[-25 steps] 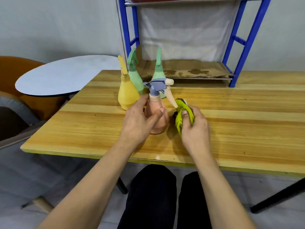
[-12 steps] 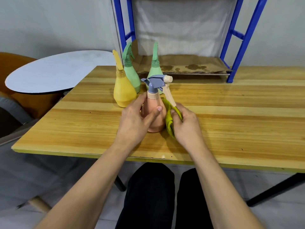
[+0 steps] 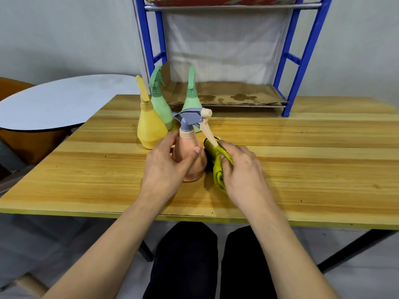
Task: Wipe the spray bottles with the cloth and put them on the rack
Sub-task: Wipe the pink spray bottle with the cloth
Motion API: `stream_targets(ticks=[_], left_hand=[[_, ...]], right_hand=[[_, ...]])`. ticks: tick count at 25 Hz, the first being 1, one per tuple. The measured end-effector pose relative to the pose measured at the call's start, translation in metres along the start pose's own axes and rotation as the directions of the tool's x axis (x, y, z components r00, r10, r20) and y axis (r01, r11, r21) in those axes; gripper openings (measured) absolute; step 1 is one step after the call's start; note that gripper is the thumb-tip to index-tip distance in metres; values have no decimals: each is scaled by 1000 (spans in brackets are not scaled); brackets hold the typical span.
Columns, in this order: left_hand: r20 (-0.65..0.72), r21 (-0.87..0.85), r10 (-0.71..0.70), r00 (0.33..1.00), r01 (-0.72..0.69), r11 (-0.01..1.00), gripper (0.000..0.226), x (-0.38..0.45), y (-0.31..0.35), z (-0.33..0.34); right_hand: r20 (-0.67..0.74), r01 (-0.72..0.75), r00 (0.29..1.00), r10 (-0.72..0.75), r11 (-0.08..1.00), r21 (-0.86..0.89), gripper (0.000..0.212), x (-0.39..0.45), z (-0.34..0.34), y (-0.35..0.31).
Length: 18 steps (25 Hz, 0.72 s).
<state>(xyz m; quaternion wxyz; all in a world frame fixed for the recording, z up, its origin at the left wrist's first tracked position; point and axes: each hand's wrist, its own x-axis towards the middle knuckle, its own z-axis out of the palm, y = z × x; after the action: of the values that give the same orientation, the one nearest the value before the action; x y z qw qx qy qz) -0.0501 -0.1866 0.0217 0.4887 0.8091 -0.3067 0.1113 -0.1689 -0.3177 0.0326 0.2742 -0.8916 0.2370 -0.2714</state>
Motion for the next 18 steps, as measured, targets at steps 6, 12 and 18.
stream_targets(ticks=[6, 12, 18], left_hand=[[31, 34, -113, 993, 112, 993, 77, -4, -2, -4], [46, 65, -95, 994, 92, 994, 77, -5, -1, 5], [66, 43, -106, 992, 103, 994, 77, 2, 3, 11]], right_hand=[[95, -39, 993, 75, 941, -337, 44, -9, -16, 34], [277, 123, 958, -75, 980, -158, 70, -16, -11, 35], [-57, 77, 994, -92, 972, -223, 81, -16, -25, 34]])
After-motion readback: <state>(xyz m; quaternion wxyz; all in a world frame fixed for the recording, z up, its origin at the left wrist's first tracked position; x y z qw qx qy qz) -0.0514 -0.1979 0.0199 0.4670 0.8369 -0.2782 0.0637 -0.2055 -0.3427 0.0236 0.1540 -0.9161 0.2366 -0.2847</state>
